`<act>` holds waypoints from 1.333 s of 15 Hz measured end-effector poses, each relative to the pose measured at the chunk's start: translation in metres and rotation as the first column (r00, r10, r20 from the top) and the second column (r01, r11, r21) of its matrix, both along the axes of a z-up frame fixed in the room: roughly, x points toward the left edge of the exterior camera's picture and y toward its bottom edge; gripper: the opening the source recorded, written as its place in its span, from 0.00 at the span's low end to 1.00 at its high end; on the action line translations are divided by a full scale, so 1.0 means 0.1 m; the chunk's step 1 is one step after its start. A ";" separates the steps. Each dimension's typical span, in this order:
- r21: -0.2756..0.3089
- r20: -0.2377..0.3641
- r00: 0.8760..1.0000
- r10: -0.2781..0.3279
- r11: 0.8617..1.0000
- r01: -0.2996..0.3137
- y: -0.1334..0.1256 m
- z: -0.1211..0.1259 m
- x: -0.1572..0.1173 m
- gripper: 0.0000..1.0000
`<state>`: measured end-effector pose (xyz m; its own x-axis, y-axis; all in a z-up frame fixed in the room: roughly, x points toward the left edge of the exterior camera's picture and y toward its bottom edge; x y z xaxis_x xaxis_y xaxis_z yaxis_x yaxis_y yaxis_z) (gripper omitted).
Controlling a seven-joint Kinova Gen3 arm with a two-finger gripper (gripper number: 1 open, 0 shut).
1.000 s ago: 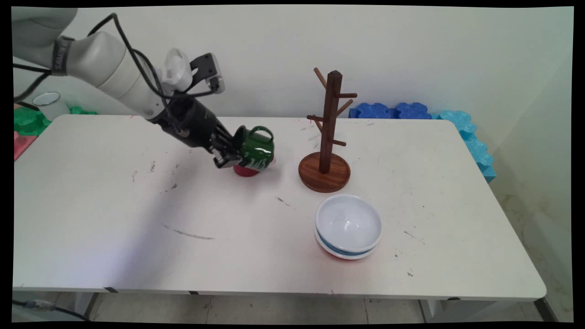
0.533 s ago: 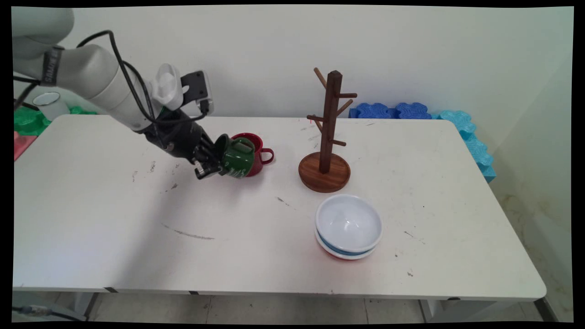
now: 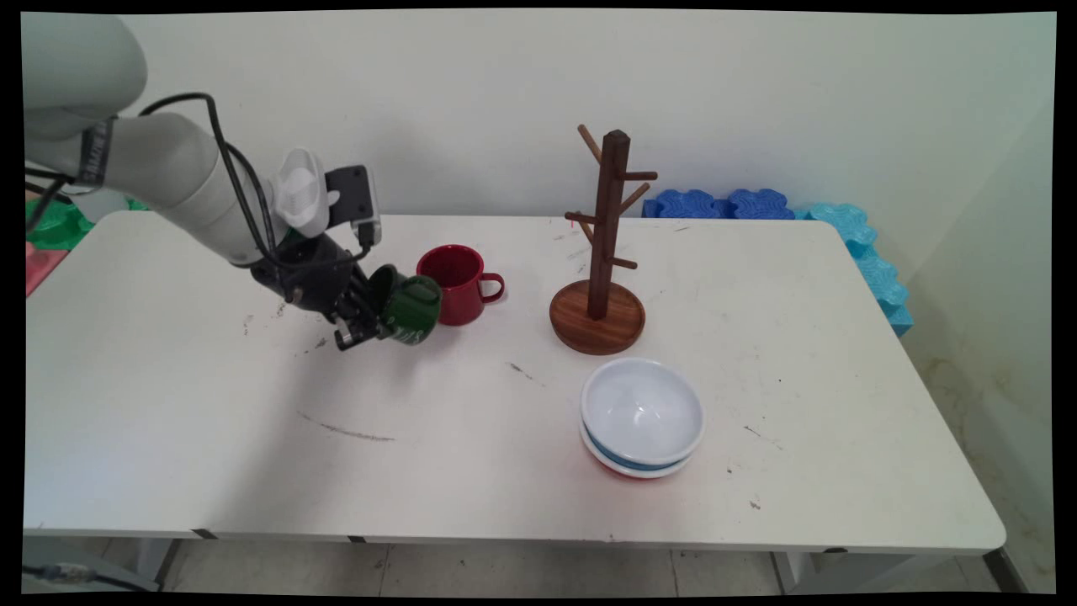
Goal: Place the picked object on the table
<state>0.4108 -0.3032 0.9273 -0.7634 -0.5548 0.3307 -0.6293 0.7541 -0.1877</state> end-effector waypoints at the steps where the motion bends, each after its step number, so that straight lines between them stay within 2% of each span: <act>1: 0.003 0.008 1.000 0.000 1.000 0.000 0.01 -0.02 0.01 0.00; 10: 0.035 0.097 0.995 -0.004 0.999 0.001 0.05 -0.29 0.07 0.00; 20: 0.049 0.132 0.991 -0.013 0.999 0.006 0.03 -0.49 0.05 0.00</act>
<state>0.4160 -0.2999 0.8787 -0.8041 -0.5601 0.1994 -0.5940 0.7703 -0.2319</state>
